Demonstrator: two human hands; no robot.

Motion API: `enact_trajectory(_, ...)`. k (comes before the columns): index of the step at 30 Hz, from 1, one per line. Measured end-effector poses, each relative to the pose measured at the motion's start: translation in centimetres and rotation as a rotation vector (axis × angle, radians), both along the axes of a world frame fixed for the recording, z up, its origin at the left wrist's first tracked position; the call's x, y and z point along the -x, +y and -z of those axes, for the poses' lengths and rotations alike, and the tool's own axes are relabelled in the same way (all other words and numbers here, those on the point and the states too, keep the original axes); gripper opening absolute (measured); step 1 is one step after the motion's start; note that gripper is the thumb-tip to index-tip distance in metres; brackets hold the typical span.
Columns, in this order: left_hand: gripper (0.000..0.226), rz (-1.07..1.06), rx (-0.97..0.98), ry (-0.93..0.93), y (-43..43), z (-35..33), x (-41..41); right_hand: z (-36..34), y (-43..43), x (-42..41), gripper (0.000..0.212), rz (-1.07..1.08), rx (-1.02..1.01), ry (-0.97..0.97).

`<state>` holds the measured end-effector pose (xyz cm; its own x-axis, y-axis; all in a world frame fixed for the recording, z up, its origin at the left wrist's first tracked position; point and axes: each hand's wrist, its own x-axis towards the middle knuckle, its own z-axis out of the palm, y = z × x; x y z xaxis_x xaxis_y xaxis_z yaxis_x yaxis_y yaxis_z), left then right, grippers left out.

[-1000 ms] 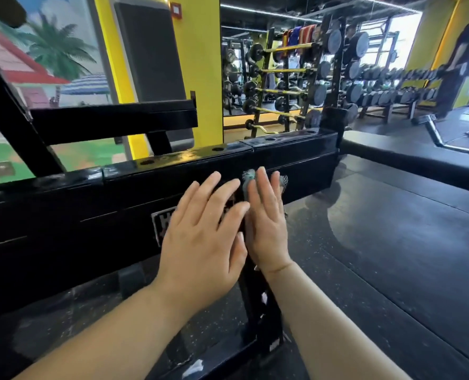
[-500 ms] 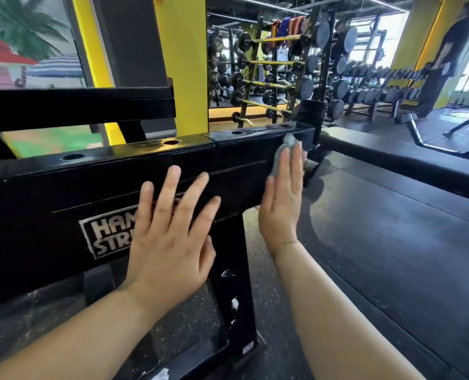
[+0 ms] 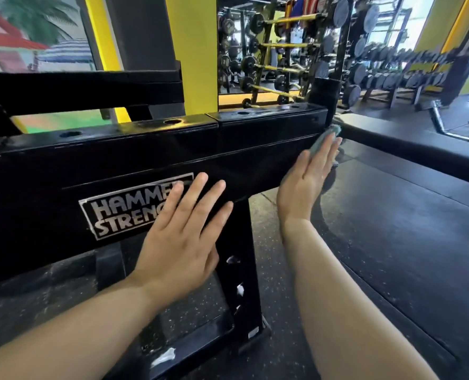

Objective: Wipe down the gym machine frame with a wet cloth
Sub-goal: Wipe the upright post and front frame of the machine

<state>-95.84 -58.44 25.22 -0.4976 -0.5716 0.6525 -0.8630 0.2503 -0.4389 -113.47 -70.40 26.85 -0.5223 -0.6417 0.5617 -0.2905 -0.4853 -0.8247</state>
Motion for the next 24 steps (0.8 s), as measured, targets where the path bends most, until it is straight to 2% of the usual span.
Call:
enact_trajectory(3, 0.052, -0.014, -0.023, 0.016, 0.3, 0.4, 0.1, 1.0, 2.6, -3.4, 0.053, -0.080, -0.012, -0.048)
enact_trajectory(7, 0.055, -0.013, -0.049, 0.027, 0.7, 0.4, 0.3, 3.7, 5.8, -6.3, 0.052, -0.173, 0.195, 0.238)
enact_trajectory(8, 0.054, -0.006, -0.056, 0.025, 0.7, 0.3, 0.2, 3.2, 4.6, -5.4, 0.052, -0.139, 0.198, 0.219)
enact_trajectory(11, 0.051, 0.003, -0.089, 0.026, 1.3, 1.1, -0.8, 1.7, 2.8, -4.0, 0.053, -0.088, 0.071, -0.049)
enact_trajectory(12, 0.051, 0.004, -0.101, 0.034, 1.7, 1.7, -1.3, 2.1, 3.3, -4.7, 0.051, -0.101, 0.072, -0.048)
enact_trajectory(16, 0.054, 0.016, -0.220, 0.082, 2.9, 4.1, -1.9, 6.0, 6.3, -6.9, 0.046, -0.220, 0.242, 0.296)
enact_trajectory(18, 0.052, 0.016, -0.330, 0.237, 3.5, 5.2, -1.9, 7.6, 5.8, -5.8, 0.046, -0.254, 0.256, 0.415)
enact_trajectory(19, 0.050, 0.003, -0.412, 0.389, 4.0, 5.5, -1.6, 8.8, 5.6, -5.1, 0.047, -0.267, 0.240, 0.477)
enact_trajectory(21, 0.053, -0.029, -0.586, 0.815, 4.7, 5.1, -0.6, 11.6, 5.7, -3.5, 0.048, -0.302, 0.188, 0.529)
enact_trajectory(24, 0.065, 0.016, -0.875, 1.353, 3.9, 4.2, 1.6, 13.8, 6.9, -4.1, 0.055, -0.373, 0.095, 0.404)
